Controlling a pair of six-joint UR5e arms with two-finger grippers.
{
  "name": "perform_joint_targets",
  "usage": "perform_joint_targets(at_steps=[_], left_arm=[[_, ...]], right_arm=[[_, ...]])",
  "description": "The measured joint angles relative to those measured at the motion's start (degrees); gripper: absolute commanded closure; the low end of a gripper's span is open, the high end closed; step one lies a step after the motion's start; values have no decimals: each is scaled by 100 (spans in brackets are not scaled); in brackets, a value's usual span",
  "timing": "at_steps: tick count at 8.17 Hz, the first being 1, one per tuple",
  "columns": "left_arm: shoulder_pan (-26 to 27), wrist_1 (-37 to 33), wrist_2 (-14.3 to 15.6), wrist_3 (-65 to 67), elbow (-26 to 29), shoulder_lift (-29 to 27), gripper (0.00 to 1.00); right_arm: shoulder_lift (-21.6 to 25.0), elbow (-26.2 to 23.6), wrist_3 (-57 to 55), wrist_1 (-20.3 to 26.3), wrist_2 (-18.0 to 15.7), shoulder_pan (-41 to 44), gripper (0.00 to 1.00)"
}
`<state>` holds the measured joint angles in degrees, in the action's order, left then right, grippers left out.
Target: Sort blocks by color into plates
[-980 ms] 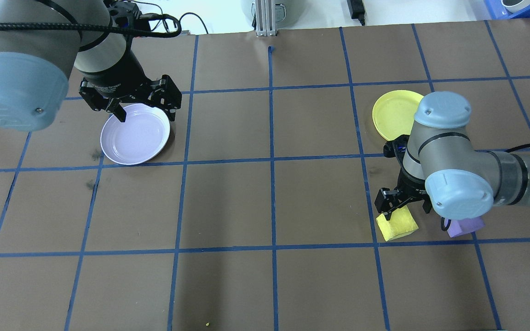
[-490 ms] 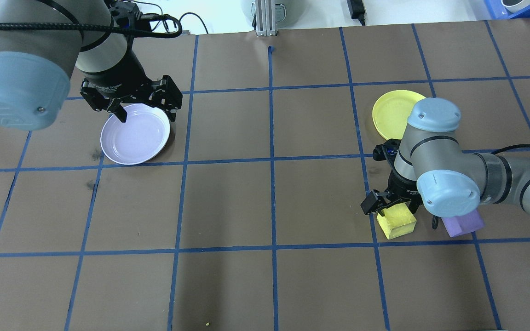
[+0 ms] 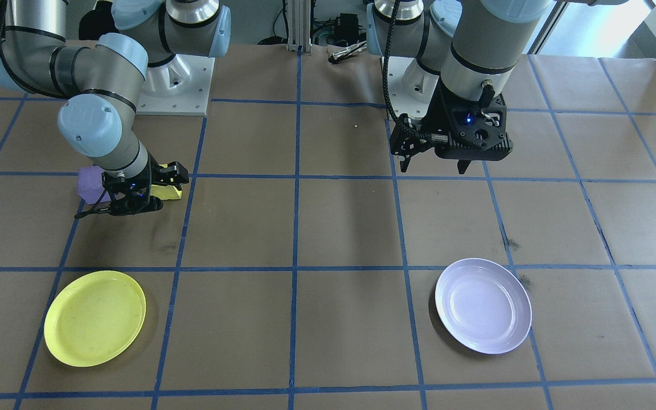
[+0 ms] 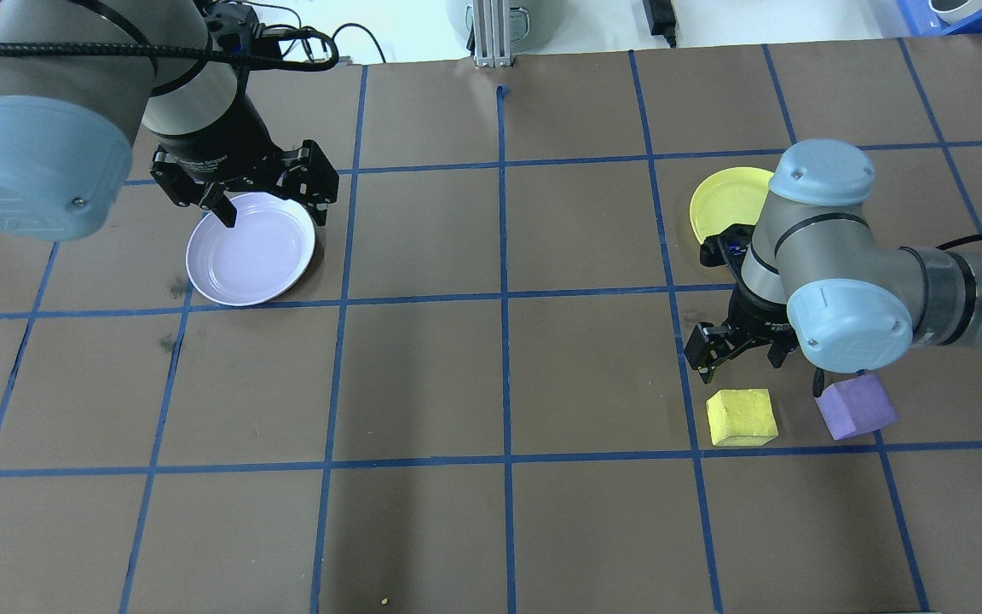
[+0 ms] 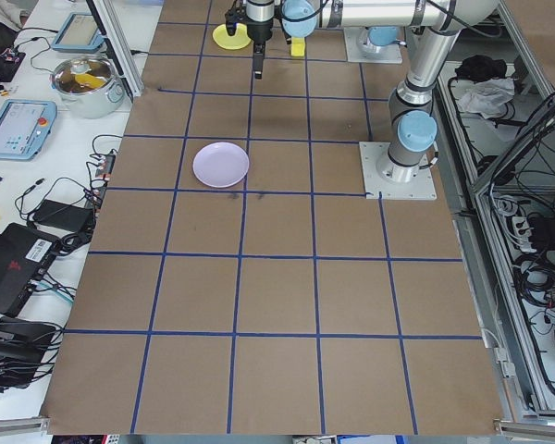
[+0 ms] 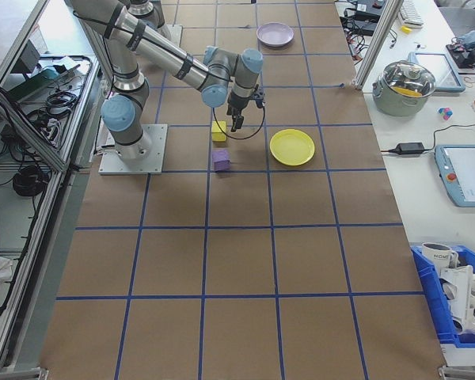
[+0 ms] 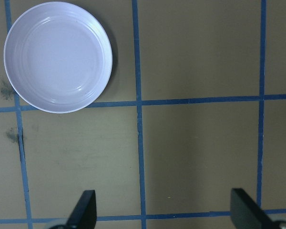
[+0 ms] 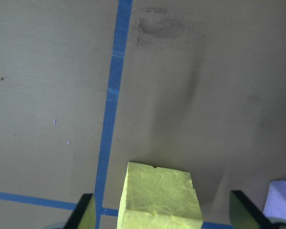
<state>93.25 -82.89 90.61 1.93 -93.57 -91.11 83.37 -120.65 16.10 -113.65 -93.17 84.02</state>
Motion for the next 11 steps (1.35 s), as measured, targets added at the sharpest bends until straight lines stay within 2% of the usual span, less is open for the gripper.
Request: perform_joint_targets(at_steps=[2,4,5,6,7,8,11], left_arm=[[0,2,-6,0,5,-8,0],[-4,8,-5,0,5,-14,0],[-6,10,-5,0,6,-17,0],[-8,14,-4,0,6,-19,0],[-8,16,-5,0,6,-20,0],[-8,18,-7,0,6,-20,0],[-9,23,-8,0,5,-31,0]], right_arm=[[-23,58,12,81,-15,0,1],[-29,-235,111,63,-234,-1,1],[-40,-357,20,71,-271,-8,26],[-76,-413,-153,96,-69,-12,73],[-165,-421,-263,90,111,-15,86],[-238,-393,-302,91,143,-17,90],[-294,-175,-351,156,-214,-19,89]])
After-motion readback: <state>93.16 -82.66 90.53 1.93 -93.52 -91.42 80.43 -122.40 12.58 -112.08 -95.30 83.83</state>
